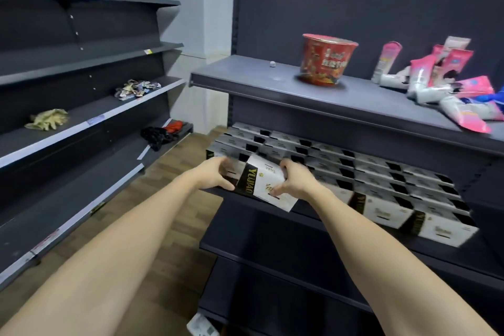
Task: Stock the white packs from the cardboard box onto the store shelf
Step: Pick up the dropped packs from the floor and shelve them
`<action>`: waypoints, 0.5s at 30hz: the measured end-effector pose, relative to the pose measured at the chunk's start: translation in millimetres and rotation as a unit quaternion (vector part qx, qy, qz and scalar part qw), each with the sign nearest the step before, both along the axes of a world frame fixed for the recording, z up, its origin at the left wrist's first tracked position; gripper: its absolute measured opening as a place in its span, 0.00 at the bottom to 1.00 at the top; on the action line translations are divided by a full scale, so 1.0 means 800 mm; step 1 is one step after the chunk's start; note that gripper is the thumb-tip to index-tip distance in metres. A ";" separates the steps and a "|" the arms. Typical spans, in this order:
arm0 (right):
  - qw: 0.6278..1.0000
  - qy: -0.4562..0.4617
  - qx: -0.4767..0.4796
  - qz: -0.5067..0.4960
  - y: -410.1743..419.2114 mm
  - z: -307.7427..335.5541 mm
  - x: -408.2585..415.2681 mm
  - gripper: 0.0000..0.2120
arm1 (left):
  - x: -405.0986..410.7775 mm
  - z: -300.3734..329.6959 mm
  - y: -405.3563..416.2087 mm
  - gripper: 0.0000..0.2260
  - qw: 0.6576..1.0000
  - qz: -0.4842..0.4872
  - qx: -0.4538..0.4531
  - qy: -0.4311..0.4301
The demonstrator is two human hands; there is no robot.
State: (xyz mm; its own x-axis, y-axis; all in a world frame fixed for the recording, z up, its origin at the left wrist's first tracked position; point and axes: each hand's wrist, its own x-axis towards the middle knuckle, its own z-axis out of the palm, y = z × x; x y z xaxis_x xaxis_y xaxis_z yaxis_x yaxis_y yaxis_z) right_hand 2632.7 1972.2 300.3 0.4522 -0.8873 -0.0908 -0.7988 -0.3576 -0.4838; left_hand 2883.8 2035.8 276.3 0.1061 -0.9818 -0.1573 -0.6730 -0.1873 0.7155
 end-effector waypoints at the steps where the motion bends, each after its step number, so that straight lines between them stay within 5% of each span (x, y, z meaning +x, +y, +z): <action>1: 1.000 0.005 -0.007 -0.001 -0.003 -0.004 0.019 0.41 | 0.021 -0.008 -0.001 0.30 1.000 0.020 -0.001 -0.016; 6: 0.999 0.022 -0.041 -0.005 -0.007 -0.026 0.098 0.38 | 0.095 -0.037 -0.004 0.13 0.994 0.065 -0.001 -0.087; 15: 0.969 0.144 -0.198 0.017 -0.020 -0.068 0.197 0.36 | 0.147 -0.068 -0.013 0.10 0.987 0.067 0.042 -0.142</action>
State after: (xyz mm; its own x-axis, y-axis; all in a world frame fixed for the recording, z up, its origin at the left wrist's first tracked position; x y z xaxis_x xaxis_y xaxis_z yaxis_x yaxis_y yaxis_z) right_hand 2790.6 1955.9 246.3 0.4886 -0.8631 0.1276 -0.8647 -0.4986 -0.0612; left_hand 3001.3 2025.7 222.2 0.2853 -0.9407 -0.1836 -0.8094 -0.3391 0.4795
